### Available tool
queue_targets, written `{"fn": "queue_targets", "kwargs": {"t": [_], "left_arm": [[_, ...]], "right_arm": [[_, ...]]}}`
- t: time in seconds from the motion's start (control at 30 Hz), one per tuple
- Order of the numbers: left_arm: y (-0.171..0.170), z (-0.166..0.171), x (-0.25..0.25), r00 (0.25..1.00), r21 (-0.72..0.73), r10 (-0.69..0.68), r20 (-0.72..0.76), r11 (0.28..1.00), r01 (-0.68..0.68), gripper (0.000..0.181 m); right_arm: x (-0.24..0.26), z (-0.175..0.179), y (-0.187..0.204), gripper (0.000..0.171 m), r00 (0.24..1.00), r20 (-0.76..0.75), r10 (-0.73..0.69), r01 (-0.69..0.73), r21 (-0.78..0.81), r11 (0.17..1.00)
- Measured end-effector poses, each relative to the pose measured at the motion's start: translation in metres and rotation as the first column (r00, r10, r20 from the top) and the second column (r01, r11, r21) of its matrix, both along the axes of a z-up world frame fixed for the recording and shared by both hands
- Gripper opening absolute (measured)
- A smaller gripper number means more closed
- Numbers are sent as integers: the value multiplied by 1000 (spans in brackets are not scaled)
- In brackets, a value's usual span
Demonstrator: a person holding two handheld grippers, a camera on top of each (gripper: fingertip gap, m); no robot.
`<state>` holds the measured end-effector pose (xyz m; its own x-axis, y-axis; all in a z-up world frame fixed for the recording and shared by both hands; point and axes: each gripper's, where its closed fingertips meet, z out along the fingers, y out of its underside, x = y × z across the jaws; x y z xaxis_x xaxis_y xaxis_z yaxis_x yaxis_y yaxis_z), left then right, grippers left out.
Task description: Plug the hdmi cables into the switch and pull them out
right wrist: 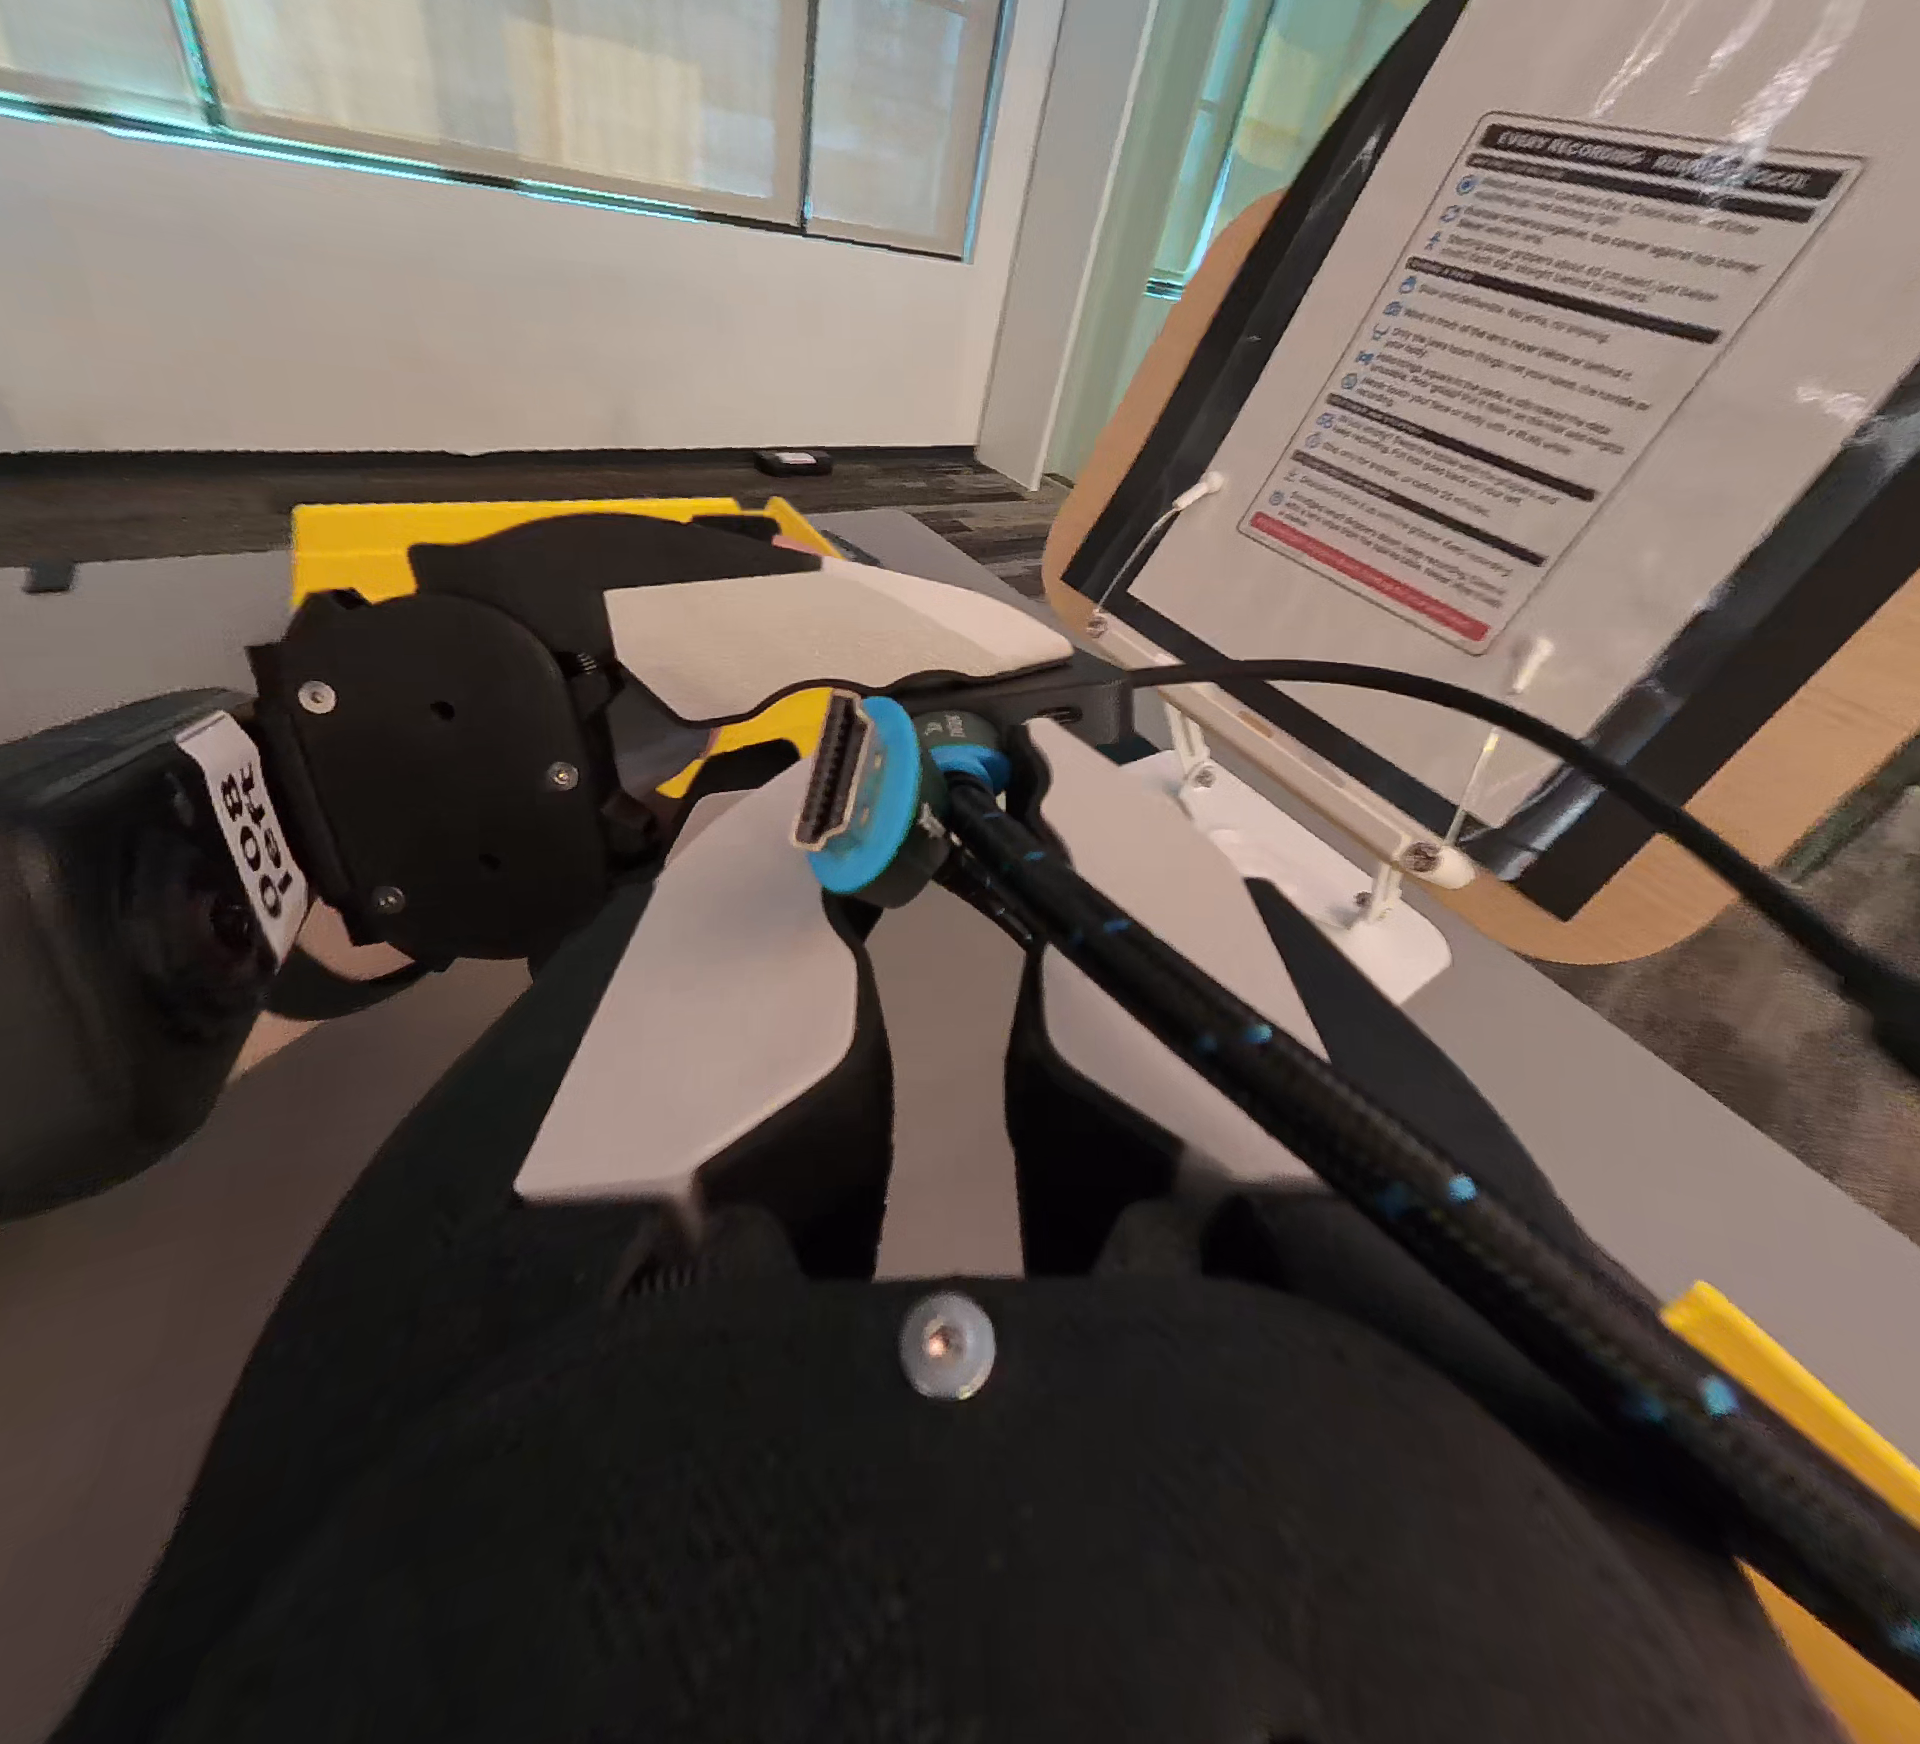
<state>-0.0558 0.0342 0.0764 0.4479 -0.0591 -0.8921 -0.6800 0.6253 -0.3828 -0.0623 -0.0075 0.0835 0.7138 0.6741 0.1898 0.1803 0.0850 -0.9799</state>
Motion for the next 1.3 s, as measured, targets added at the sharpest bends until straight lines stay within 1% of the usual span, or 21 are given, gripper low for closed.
{"fn": "queue_targets", "kwargs": {"t": [0.03,0.07,0.1,0.13,0.17,0.2,0.33,0.4,0.47,0.5,0.57,0.63,0.67,0.77,0.83,0.87,0.93,1.03,1.17,1.23,1.3], "left_arm": [[15,-4,-12,996,-49,89,-3,995,-89,13],[42,-18,-36,974,-160,225,-28,961,-226,13],[60,-29,-60,961,-258,275,-22,927,-271,14],[61,-26,-73,973,-263,225,46,943,-205,14],[53,-11,-82,979,-187,165,121,972,-141,14],[43,6,-90,975,-110,149,168,985,-131,13],[9,35,-69,981,-18,-31,193,999,35,13],[7,30,-59,992,-16,-22,121,1000,24,13],[7,23,-54,998,-9,-4,65,1000,5,14],[8,20,-52,999,-13,0,46,1000,0,14],[10,15,-50,1000,-32,1,31,999,-1,14],[9,15,-46,999,-45,-16,32,999,17,14],[7,16,-44,999,-43,-22,32,999,24,14],[2,18,-37,999,-33,-39,18,999,39,14],[0,18,-33,999,-27,-38,0,999,38,14],[0,18,-32,999,-27,-36,-10,999,36,14],[0,16,-30,999,-24,-31,-25,999,31,14],[0,14,-27,999,-26,-33,-33,999,32,13],[-2,13,-23,998,-28,-47,-38,999,46,13],[-4,11,-19,997,-34,-64,-46,997,62,13],[-9,6,-11,992,-61,-108,-60,993,104,14]], "right_arm": [[3,7,-3,26,1000,-3,-23,23,51,998],[11,24,-10,26,998,-29,-49,52,127,991],[22,42,-18,25,996,-48,-77,84,175,981],[31,58,-26,24,994,-71,-85,99,213,972],[35,66,-32,23,995,-68,-72,85,213,973],[35,67,-34,22,997,-53,-54,63,189,980],[29,52,-27,23,1000,15,19,-21,94,995],[26,34,-29,23,990,109,94,-93,-19,996],[42,27,-27,23,982,178,60,-48,-71,996],[53,18,-30,23,968,239,75,-41,-145,989],[83,-16,-49,23,936,305,177,-37,-416,909],[120,-54,-69,23,923,290,252,-4,-647,762],[141,-74,-74,24,918,308,252,53,-722,690],[197,-131,-83,23,914,329,239,196,-871,450],[209,-155,-86,23,933,258,250,174,-933,316],[208,-162,-85,24,941,214,263,140,-951,275],[211,-173,-80,23,934,225,276,159,-957,242],[202,-171,-78,25,933,184,308,106,-961,255],[196,-150,-82,36,934,157,322,41,-939,340],[192,-130,-83,38,934,163,319,13,-905,425],[182,-105,-79,38,926,201,319,-14,-827,562]]}}
